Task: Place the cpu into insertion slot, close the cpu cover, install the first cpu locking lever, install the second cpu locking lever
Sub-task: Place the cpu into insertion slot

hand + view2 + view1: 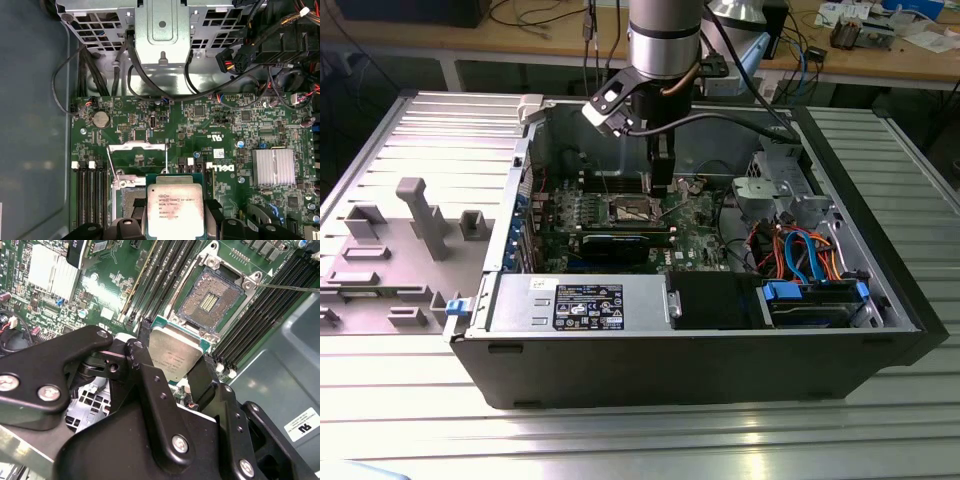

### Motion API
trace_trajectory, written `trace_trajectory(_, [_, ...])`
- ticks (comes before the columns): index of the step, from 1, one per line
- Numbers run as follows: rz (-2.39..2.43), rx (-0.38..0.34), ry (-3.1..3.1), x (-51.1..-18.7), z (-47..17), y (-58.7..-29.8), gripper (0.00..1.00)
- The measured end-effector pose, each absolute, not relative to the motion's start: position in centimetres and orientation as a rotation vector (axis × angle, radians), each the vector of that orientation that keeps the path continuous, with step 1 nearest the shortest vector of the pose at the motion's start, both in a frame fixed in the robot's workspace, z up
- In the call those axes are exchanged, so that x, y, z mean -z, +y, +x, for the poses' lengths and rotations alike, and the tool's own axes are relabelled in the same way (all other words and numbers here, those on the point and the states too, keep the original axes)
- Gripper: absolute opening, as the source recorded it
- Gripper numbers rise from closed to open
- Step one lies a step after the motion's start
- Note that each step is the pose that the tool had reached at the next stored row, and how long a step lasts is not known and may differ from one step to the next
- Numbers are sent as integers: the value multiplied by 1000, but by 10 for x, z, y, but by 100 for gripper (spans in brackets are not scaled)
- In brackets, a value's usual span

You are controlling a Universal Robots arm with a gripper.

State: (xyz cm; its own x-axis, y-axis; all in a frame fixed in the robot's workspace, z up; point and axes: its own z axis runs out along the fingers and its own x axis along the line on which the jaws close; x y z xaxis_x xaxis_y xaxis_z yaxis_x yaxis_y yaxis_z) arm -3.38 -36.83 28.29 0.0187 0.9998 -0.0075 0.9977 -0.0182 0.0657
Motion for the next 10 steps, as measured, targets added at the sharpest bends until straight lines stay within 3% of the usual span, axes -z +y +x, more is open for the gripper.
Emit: trace_trajectory(10, [2204,-63,2164,-281,-36,-368,55])
